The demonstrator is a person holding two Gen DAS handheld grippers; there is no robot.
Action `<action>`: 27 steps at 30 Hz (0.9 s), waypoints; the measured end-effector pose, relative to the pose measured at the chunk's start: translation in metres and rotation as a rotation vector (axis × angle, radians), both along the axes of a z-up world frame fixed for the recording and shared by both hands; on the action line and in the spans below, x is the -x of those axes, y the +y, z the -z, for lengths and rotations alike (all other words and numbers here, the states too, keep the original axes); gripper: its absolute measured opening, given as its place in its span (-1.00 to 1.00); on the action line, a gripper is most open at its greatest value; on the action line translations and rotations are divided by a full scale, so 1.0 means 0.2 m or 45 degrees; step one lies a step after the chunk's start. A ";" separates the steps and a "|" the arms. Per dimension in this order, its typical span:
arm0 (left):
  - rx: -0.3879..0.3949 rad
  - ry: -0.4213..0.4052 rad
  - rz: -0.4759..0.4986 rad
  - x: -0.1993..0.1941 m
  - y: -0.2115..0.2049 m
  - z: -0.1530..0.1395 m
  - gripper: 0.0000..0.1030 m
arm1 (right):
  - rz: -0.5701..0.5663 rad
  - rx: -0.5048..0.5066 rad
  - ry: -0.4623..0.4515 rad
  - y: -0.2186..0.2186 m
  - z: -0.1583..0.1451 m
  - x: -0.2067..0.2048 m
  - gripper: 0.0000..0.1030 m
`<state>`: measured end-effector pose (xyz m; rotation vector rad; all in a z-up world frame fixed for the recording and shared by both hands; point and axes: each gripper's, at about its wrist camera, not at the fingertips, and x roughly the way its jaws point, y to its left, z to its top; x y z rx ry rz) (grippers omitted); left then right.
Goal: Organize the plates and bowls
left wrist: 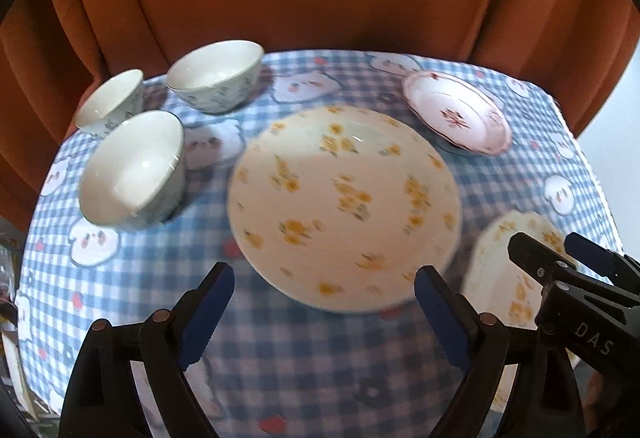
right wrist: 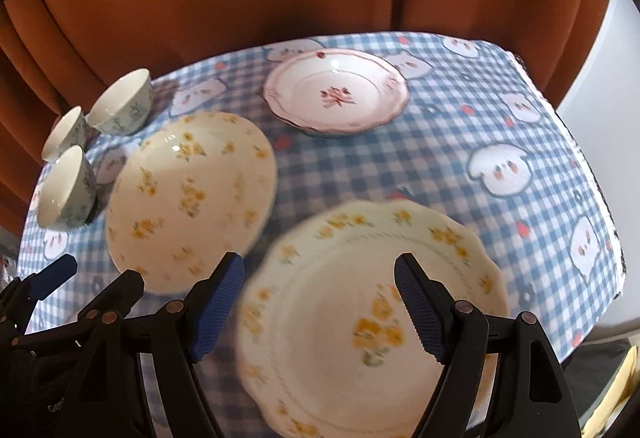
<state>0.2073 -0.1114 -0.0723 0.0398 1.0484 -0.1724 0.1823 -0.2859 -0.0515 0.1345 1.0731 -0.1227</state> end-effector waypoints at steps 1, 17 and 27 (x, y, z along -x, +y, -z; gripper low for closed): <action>-0.003 -0.007 -0.008 -0.03 0.02 0.00 0.80 | -0.003 -0.004 -0.004 0.02 0.00 -0.03 0.56; -0.086 0.029 -0.119 -0.37 0.05 0.17 0.79 | 0.004 -0.019 -0.001 0.10 0.14 -0.43 0.56; -0.066 0.099 -0.139 -0.49 0.05 0.32 0.61 | -0.064 -0.044 0.033 0.16 0.30 -0.61 0.45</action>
